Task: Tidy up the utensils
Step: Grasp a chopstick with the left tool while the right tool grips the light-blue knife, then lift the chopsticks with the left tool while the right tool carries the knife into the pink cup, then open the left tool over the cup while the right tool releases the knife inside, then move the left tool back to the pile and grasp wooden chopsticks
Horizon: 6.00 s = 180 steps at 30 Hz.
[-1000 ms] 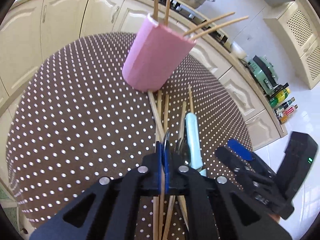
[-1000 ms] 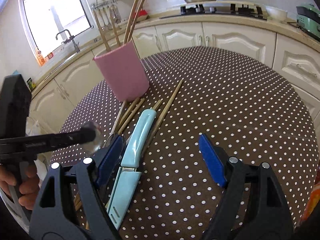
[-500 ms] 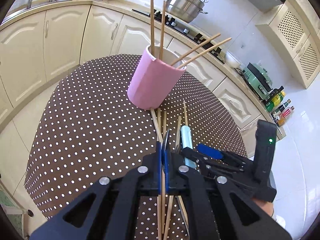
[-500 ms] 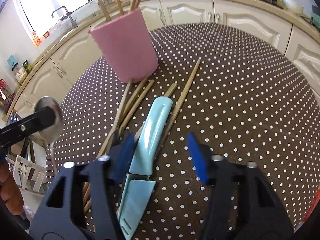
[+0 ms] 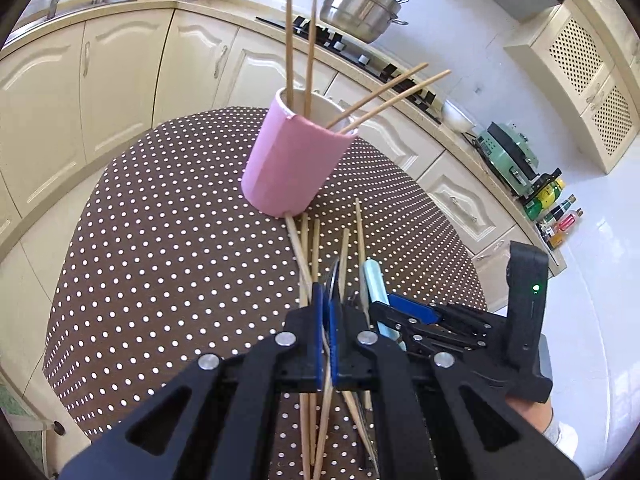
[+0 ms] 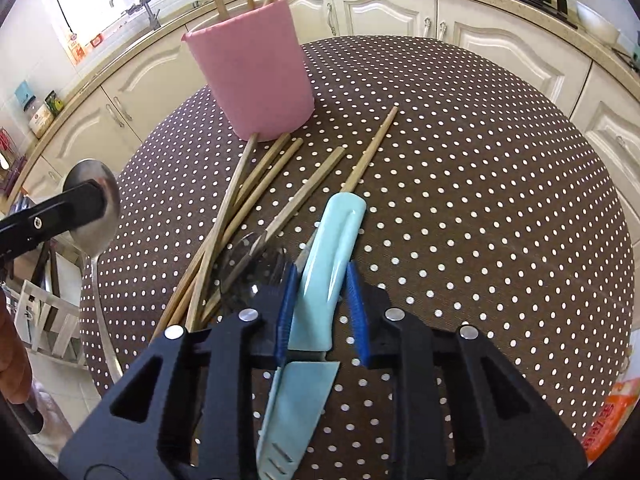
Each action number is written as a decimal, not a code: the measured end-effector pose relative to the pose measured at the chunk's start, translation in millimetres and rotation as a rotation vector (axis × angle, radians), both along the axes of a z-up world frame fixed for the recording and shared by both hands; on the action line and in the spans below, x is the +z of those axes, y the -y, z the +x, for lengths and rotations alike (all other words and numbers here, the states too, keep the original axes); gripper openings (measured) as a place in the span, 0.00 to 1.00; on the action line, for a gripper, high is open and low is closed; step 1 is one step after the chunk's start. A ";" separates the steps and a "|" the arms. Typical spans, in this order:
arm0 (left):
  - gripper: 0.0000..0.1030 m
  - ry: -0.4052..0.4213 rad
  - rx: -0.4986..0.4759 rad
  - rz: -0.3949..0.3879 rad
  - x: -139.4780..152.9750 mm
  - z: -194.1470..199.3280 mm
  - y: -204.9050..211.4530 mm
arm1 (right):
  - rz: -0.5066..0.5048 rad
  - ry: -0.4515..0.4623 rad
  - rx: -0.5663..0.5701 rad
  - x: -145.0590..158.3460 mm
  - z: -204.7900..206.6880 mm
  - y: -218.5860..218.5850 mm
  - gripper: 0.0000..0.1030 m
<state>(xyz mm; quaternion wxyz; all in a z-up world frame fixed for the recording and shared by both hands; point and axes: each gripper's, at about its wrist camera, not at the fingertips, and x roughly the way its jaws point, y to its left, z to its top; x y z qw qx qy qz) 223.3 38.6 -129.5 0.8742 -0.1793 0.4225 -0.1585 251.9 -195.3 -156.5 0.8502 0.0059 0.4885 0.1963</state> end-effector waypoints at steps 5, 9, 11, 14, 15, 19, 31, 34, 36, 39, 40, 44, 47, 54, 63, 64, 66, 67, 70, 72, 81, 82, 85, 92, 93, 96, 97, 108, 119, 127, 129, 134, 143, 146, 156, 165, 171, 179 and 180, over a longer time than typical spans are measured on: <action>0.02 0.038 -0.021 -0.004 11.4 -1.8 7.0 | 0.051 0.022 0.001 4.4 -7.8 13.6 0.21; 0.02 0.059 -0.040 0.002 20.7 -2.2 15.4 | 0.083 0.049 0.012 14.6 -12.2 19.4 0.21; 0.02 0.059 -0.043 0.005 23.4 -1.1 18.6 | 0.107 0.071 0.017 22.9 -18.4 22.3 0.21; 0.02 0.057 -0.041 0.014 24.8 1.2 23.8 | 0.148 0.104 0.029 36.1 -26.3 27.2 0.21; 0.02 0.052 -0.038 0.016 24.7 2.9 25.5 | 0.163 0.113 0.033 40.2 -28.9 27.9 0.21; 0.02 0.045 -0.033 0.027 24.5 5.6 29.2 | 0.163 0.128 0.051 48.5 -35.6 27.9 0.21; 0.02 -0.089 0.035 0.083 -10.2 25.6 20.4 | -0.174 -0.081 0.091 10.7 9.0 -4.8 0.21; 0.02 -0.108 0.052 0.084 -17.9 29.5 13.7 | -0.264 -0.119 0.122 9.5 15.8 -16.1 0.23; 0.02 -0.116 0.055 0.081 -21.8 31.4 9.3 | -0.291 -0.134 0.141 10.0 20.9 -21.2 0.24; 0.02 -0.124 0.060 0.081 -25.1 33.5 7.4 | -0.283 -0.158 0.154 9.1 32.0 -23.0 0.24; 0.02 -0.126 0.060 0.078 -26.0 34.4 5.8 | -0.275 -0.154 0.157 8.3 33.5 -21.8 0.23; 0.02 -0.115 0.056 0.065 -24.1 34.3 3.7 | -0.201 -0.106 0.144 10.1 37.6 -13.9 0.21; 0.02 -0.080 0.037 0.051 -16.1 28.7 2.7 | -0.082 -0.060 0.114 19.4 32.0 7.5 0.20; 0.02 0.102 -0.030 0.041 30.0 6.0 12.7 | 0.155 0.114 0.096 68.8 2.7 46.4 0.20; 0.02 0.312 -0.030 0.093 90.6 -6.5 24.1 | 0.305 0.301 0.091 131.6 -9.1 64.1 0.20; 0.02 0.337 -0.018 0.105 97.4 -5.3 23.8 | 0.311 0.319 0.095 138.7 -6.9 63.1 0.20; 0.02 0.392 0.002 0.129 111.6 -0.9 25.1 | 0.312 0.361 0.096 150.8 -2.3 55.8 0.20; 0.02 0.419 0.017 0.143 117.3 1.6 24.4 | 0.314 0.382 0.096 156.2 -0.1 51.2 0.20; 0.02 0.494 0.061 0.186 131.8 8.8 23.9 | 0.308 0.443 0.090 173.1 6.0 41.7 0.20; 0.02 0.544 0.108 0.230 141.9 14.2 24.8 | 0.310 0.484 0.085 183.6 12.0 34.7 0.20; 0.03 0.735 0.269 0.282 166.7 36.4 16.1 | 0.360 0.622 0.052 210.0 41.7 14.5 0.20; 0.03 0.758 0.284 0.290 167.1 38.3 16.3 | 0.362 0.635 0.044 211.0 45.7 12.7 0.20; 0.03 0.792 0.309 0.303 167.6 49.9 13.5 | 0.384 0.644 0.028 208.6 57.3 8.8 0.20; 0.03 0.721 0.290 0.383 137.5 81.2 18.9 | 0.405 0.646 -0.005 187.9 71.2 2.7 0.20; 0.03 0.709 0.288 0.388 131.1 84.0 18.7 | 0.407 0.646 -0.006 185.5 72.1 1.4 0.20; 0.03 0.683 0.289 0.420 116.8 89.2 20.5 | 0.401 0.638 0.004 178.4 74.6 -4.8 0.20; 0.04 0.676 0.293 0.426 113.4 90.0 20.4 | 0.396 0.632 0.009 175.5 75.1 -6.8 0.20; 0.54 0.632 0.296 0.377 99.1 78.1 8.7 | 0.371 0.582 0.022 156.7 70.6 -17.8 0.21; 0.68 0.584 0.350 0.365 93.7 57.4 -9.8 | 0.326 0.562 0.004 142.1 63.6 -24.3 0.21; 0.68 0.562 0.384 0.440 91.4 47.5 -20.6 | 0.254 0.546 0.002 125.8 61.5 -32.7 0.21; 0.68 0.557 0.387 0.449 90.0 45.9 -23.4 | 0.247 0.538 -0.003 121.8 62.1 -33.3 0.21; 0.68 0.524 0.384 0.438 85.9 44.0 -30.3 | 0.203 0.517 0.004 112.4 63.1 -41.9 0.21; 0.68 0.512 0.386 0.431 88.6 36.0 -36.1 | 0.235 0.504 -0.002 116.7 56.4 -39.2 0.22; 0.69 0.514 0.386 0.425 91.1 32.1 -35.1 | 0.256 0.523 -0.013 123.9 49.8 -35.3 0.54; 0.70 0.507 0.386 0.393 104.3 11.6 -27.3 | 0.282 0.574 -0.023 144.8 21.4 -20.7 0.57; 0.72 0.481 0.318 0.341 108.3 -12.0 -10.1 | 0.279 0.579 -0.039 145.1 -14.2 -1.8 0.60; 0.72 0.407 0.232 0.330 90.0 -19.8 4.5 | 0.250 0.565 -0.060 131.1 -33.8 14.6 0.63; 0.72 0.239 0.133 0.243 49.1 -18.7 6.9 | 0.245 0.478 -0.100 92.2 -47.1 35.1 0.64; 0.72 0.200 0.122 0.221 41.5 -16.2 6.1 | 0.247 0.461 -0.107 85.7 -47.9 36.6 0.64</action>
